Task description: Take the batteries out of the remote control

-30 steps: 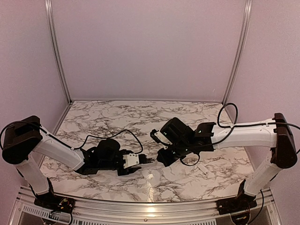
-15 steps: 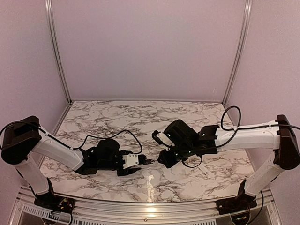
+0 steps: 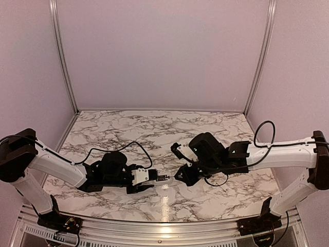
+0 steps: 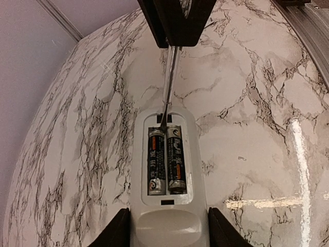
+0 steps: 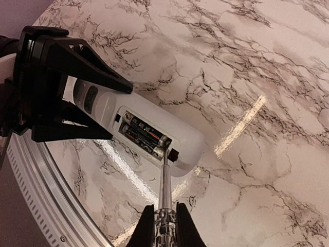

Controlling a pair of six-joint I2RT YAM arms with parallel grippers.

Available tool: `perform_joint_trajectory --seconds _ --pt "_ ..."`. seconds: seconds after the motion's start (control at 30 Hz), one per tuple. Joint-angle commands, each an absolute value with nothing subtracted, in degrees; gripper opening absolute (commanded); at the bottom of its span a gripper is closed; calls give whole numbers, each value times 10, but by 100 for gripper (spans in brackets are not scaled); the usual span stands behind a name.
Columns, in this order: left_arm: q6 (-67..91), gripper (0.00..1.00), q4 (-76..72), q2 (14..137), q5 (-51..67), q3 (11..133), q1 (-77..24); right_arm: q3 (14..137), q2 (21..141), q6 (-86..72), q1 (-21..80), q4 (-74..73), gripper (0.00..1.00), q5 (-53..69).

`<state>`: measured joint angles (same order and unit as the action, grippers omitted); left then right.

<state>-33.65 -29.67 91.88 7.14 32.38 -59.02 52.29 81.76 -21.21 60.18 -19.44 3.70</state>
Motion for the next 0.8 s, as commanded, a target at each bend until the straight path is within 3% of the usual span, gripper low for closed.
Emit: perform_joint_trajectory --seconds 0.0,0.77 --pt "-333 0 -329 894 107 318 -594 516 791 -218 599 -143 0 68" --pt "-325 0 -337 851 152 299 -594 471 747 -225 599 -114 0 95"
